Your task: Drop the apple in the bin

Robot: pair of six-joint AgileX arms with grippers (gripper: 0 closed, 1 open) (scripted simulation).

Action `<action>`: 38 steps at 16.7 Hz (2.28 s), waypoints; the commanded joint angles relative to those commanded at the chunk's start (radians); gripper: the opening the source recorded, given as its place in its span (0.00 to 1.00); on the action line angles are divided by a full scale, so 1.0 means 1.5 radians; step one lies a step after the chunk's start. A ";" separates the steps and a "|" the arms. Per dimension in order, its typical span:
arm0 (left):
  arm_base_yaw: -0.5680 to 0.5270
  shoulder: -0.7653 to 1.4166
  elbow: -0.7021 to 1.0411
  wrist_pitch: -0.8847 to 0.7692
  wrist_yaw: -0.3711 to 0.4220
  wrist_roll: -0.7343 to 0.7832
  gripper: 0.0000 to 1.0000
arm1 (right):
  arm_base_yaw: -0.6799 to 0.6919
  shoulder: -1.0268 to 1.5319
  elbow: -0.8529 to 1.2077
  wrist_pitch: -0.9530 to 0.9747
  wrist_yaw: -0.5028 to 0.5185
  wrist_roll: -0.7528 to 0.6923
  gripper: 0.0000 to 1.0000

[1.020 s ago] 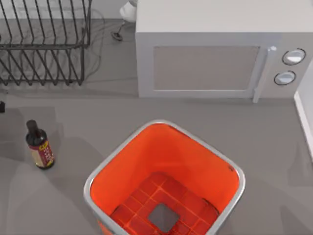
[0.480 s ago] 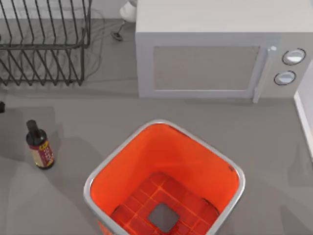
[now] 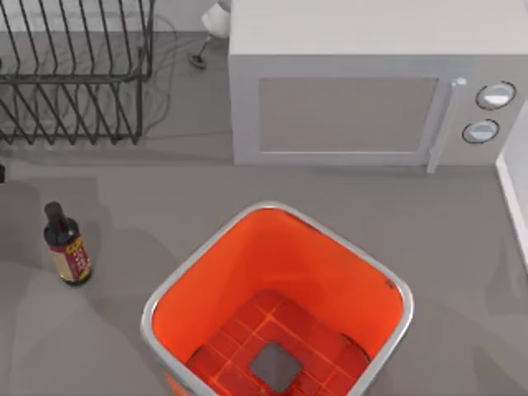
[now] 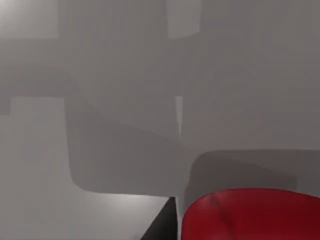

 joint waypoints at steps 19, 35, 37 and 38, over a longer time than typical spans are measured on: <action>-0.044 -0.081 0.260 -0.349 -0.006 0.013 0.00 | 0.000 0.000 0.000 0.000 0.000 0.000 1.00; -0.855 -0.187 0.137 -0.362 -0.071 0.275 0.00 | 0.000 0.000 0.000 0.000 0.000 0.000 1.00; -0.891 -0.199 0.126 -0.358 -0.077 0.290 0.00 | 0.000 0.000 0.000 0.000 0.000 0.000 1.00; -0.899 -0.202 0.123 -0.357 -0.079 0.294 0.00 | 0.000 0.000 0.000 0.000 0.000 0.000 1.00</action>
